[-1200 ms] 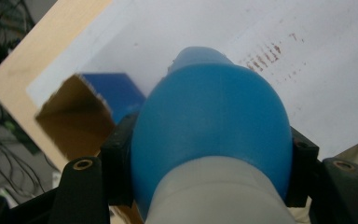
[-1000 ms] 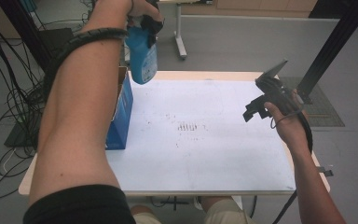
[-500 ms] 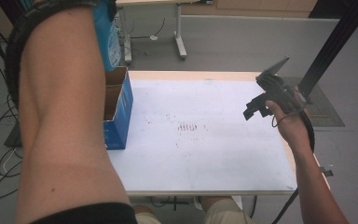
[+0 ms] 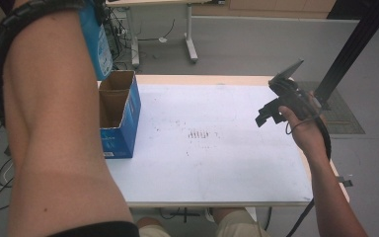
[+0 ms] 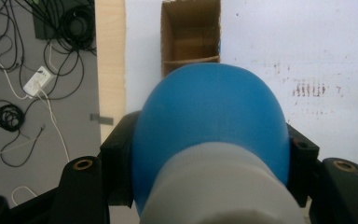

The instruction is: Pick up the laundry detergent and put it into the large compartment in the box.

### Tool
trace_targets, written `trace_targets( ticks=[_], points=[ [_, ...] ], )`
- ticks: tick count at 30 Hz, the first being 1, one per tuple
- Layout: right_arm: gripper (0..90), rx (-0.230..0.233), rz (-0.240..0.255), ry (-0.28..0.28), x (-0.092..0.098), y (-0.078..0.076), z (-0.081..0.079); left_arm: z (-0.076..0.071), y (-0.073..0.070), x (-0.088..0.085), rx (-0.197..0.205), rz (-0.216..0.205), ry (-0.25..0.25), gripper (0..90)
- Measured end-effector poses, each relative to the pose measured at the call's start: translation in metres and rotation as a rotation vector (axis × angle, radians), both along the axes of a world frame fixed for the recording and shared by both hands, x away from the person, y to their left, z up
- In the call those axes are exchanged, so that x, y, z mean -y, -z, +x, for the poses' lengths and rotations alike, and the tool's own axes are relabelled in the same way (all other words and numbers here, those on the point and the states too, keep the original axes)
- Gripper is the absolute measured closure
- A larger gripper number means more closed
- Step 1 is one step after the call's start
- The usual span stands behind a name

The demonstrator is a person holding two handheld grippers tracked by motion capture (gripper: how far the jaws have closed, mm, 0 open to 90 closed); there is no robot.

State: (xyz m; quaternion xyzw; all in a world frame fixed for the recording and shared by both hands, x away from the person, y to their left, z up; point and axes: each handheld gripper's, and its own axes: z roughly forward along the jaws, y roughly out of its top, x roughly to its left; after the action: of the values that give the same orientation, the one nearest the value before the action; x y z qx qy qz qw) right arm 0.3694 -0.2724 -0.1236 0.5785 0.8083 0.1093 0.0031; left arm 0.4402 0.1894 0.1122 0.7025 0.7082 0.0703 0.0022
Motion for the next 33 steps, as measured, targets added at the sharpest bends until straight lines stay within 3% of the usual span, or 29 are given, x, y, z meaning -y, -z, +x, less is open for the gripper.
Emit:
trace_targets(
  ticks=[33],
  points=[
    [8.0,-0.017,-0.005,0.008,-0.001,0.009,0.003,0.014,0.086,-0.033,-0.058,-0.045,0.002,37.7]
  ],
)
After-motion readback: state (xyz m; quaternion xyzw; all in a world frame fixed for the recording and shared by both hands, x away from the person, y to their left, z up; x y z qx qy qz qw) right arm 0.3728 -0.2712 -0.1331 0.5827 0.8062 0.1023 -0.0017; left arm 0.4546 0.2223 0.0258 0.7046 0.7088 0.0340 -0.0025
